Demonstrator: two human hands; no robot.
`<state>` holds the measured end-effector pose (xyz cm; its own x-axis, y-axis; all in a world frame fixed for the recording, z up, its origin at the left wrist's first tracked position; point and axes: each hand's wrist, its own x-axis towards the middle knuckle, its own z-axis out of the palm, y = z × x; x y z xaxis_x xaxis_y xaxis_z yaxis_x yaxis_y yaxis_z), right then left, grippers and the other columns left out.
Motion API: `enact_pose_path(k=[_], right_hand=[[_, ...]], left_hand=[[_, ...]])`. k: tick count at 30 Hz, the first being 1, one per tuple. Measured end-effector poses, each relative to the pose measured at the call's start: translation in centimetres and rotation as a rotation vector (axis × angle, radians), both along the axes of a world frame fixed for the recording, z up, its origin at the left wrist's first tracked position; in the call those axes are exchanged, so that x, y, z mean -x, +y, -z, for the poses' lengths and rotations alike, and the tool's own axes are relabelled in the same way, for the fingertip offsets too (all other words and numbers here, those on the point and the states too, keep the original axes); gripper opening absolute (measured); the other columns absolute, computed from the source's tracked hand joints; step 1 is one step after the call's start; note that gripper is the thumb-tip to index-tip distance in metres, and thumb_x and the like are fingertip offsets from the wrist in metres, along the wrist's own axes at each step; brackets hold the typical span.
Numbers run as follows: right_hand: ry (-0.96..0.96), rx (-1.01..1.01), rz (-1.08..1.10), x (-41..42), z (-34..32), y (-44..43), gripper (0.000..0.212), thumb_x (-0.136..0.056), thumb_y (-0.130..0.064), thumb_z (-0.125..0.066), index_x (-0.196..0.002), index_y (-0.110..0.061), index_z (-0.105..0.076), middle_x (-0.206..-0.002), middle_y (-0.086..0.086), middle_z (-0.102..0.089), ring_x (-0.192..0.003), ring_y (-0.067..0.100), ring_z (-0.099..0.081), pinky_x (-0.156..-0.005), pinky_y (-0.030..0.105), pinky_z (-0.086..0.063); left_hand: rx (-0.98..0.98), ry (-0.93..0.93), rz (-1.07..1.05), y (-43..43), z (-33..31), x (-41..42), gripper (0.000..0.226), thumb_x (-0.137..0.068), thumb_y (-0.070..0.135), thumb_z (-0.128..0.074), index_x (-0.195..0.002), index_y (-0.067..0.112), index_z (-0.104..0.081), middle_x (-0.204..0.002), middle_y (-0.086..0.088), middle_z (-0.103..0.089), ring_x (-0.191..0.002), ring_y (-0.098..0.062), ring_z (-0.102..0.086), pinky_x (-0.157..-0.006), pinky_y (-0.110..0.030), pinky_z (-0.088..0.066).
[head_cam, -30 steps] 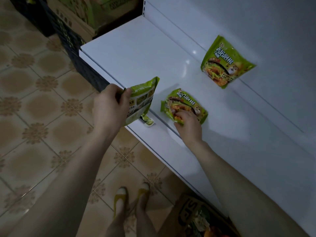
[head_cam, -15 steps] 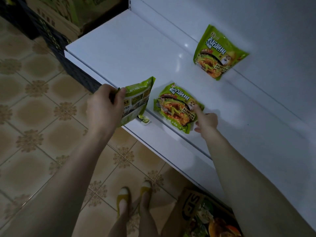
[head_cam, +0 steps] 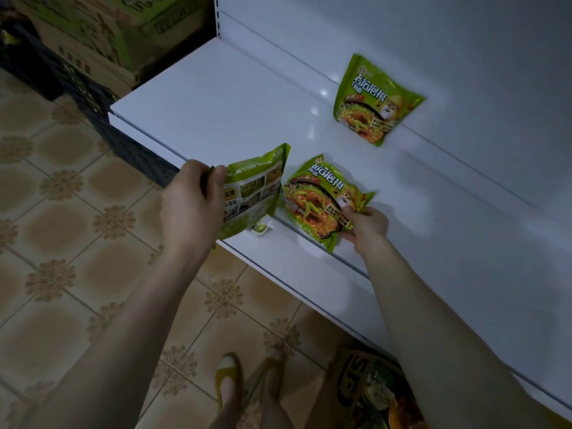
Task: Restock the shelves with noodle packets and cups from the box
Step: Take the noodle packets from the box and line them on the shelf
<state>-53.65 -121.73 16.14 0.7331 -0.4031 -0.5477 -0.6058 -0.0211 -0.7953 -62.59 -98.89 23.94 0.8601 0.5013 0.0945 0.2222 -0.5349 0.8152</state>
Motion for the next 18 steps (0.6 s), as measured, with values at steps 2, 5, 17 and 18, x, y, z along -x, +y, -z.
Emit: enact_pose_path(k=[2,5,17,18], right_hand=[[-0.075,0.024,0.039,0.0,-0.5,-1.1,0.023,-0.076,-0.020,-0.075,-0.069,-0.013,-0.054,-0.092,0.013,-0.059,-0.090,0.030,-0.060,-0.074,0.048,-0.055],[-0.171,0.085,0.083,-0.3,-1.3,-3.2,0.020,-0.076,-0.018,-0.074,-0.069,-0.016,-0.055,-0.094,0.018,-0.063,-0.094,0.037,-0.063,-0.081,0.057,-0.052],[-0.571,0.274,0.243,-5.9,1.6,-12.7,0.023,-0.072,-0.024,-0.076,-0.069,-0.014,-0.055,-0.077,0.006,-0.059,-0.075,0.023,-0.059,-0.075,0.050,-0.055],[-0.593,0.287,0.261,-6.5,1.9,-13.3,0.023,-0.073,-0.024,-0.075,-0.069,-0.015,-0.054,-0.078,0.007,-0.058,-0.076,0.023,-0.059,-0.075,0.049,-0.055]], left_hand=[[0.027,-0.029,0.005,-0.8,-0.3,-0.2,0.021,-0.097,0.029,-0.044,-0.086,0.011,-0.045,-0.067,0.010,-0.043,-0.058,-0.002,-0.040,-0.051,-0.024,-0.035],[0.069,-0.076,0.024,-2.4,-0.9,-1.4,0.022,-0.098,0.028,-0.043,-0.086,0.009,-0.045,-0.065,0.008,-0.043,-0.056,-0.003,-0.039,-0.048,-0.017,-0.032],[0.145,-0.337,0.029,-8.4,4.0,-7.2,0.022,-0.098,0.024,-0.041,-0.087,0.007,-0.045,-0.067,0.009,-0.041,-0.067,-0.018,-0.041,-0.052,-0.025,-0.023],[0.153,-0.346,0.033,-8.8,4.6,-7.6,0.022,-0.098,0.025,-0.041,-0.087,0.006,-0.045,-0.067,0.009,-0.042,-0.066,-0.017,-0.041,-0.052,-0.025,-0.024]])
